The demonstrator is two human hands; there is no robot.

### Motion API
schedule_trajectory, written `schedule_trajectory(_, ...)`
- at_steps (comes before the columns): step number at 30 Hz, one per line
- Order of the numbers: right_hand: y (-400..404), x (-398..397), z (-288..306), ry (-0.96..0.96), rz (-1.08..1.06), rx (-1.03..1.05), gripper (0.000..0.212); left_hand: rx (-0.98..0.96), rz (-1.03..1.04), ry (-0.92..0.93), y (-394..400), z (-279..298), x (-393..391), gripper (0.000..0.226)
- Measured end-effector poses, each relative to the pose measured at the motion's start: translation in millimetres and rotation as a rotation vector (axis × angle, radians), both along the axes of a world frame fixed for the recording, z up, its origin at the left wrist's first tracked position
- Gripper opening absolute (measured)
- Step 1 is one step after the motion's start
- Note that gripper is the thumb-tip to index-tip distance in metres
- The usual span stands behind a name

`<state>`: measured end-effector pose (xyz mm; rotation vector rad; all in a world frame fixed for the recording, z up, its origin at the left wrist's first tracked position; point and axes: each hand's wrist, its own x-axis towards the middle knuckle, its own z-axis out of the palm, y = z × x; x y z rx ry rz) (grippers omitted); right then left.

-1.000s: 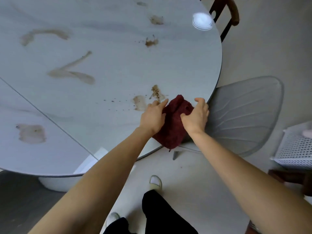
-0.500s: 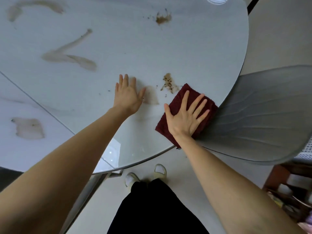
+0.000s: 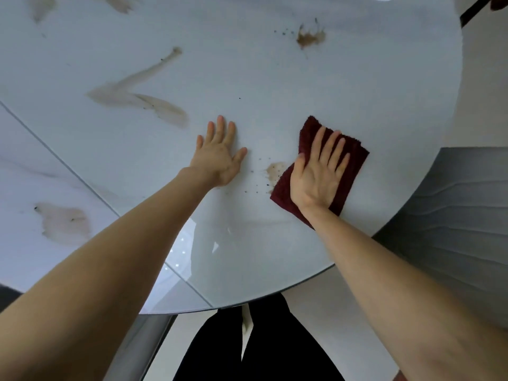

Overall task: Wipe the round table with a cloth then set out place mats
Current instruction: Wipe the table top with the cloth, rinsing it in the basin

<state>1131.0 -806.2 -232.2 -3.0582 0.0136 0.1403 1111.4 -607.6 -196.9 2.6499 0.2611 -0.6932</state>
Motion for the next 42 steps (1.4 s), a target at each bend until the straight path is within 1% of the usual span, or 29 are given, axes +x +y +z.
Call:
schedule_trajectory(3,28.7,37.7,0.9,0.015,0.228,0.033,0.062,-0.044,0.005,0.048,10.9,2.3,3.2,0.065)
schedule_trajectory(6,47.8,75.0,1.0,0.032,0.511,0.000,0.064,-0.068,0.006,0.073,13.0,0.2,1.9,0.064)
schedule_trajectory(9,56.4,99.7,1.0,0.048,0.731,-0.043,0.065,-0.077,0.024,0.056,18.1,0.9,6.6,0.061)
schedule_trajectory(14,44.4,95.6,3.2,0.078,1.020,0.000,0.064,-0.149,0.042,0.049,24.7,1.4,9.2,0.058)
schedule_trajectory(17,27.6,76.2,5.1,0.063,1.081,-0.004,0.064,-0.150,0.056,0.045,27.0,2.0,8.5,0.058)
schedule_trajectory(20,0.3,32.5,5.3,0.079,1.106,-0.058,0.065,-0.133,0.044,0.049,27.1,2.2,6.1,0.059)
schedule_trajectory(23,-23.8,16.1,11.6,0.186,1.223,-0.079,0.066,-0.129,0.028,0.064,26.9,3.0,2.9,0.060)
schedule_trajectory(25,-34.7,21.1,20.4,0.217,1.286,-0.145,0.077,-0.109,0.013,0.051,28.6,6.3,4.4,0.060)
schedule_trajectory(26,-37.4,21.0,22.6,0.196,1.296,-0.197,0.084,-0.107,0.009,0.041,28.8,7.7,5.7,0.060)
schedule_trajectory(27,-39.2,15.4,25.1,0.164,1.269,-0.225,0.090,-0.111,0.003,0.037,28.1,9.0,6.2,0.059)
schedule_trajectory(28,-40.4,5.0,25.1,0.128,1.189,-0.218,0.094,-0.120,-0.007,0.042,26.9,10.6,6.8,0.059)
schedule_trajectory(30,-35.4,-25.3,17.2,0.075,0.950,-0.142,0.094,-0.129,-0.020,0.039,27.5,10.9,7.1,0.059)
schedule_trajectory(32,-7.7,-55.5,8.3,0.028,0.682,-0.091,0.090,-0.133,-0.018,0.035,30.0,12.3,9.7,0.059)
schedule_trajectory(34,30.2,-84.2,5.8,0.034,0.337,-0.045,0.087,-0.150,-0.059,0.056,30.7,17.8,9.9,0.057)
schedule_trajectory(35,45.9,-91.1,6.6,0.042,0.207,-0.007,0.085,-0.148,-0.079,0.052,33.5,20.3,9.5,0.056)
schedule_trajectory(36,54.6,-92.6,8.1,0.047,0.165,0.006,0.084,-0.145,-0.085,0.040,38.2,22.7,8.1,0.054)
schedule_trajectory(37,57.2,-92.5,8.8,0.056,0.211,-0.014,0.084,-0.142,-0.073,0.016,45.5,24.5,4.1,0.053)
schedule_trajectory(39,45.4,-83.7,9.8,0.036,0.403,-0.082,0.083,-0.105,-0.026,-0.083,59.4,24.3,-1.8,0.051)
schedule_trajectory(40,43.7,-79.3,9.6,0.024,0.426,-0.096,0.082,-0.076,-0.009,-0.145,67.6,21.7,0.0,0.051)
schedule_trajectory(42,50.9,-85.6,7.8,0.008,0.298,-0.080,0.082,-0.029,0.039,-0.214,77.4,14.8,6.1,0.052)
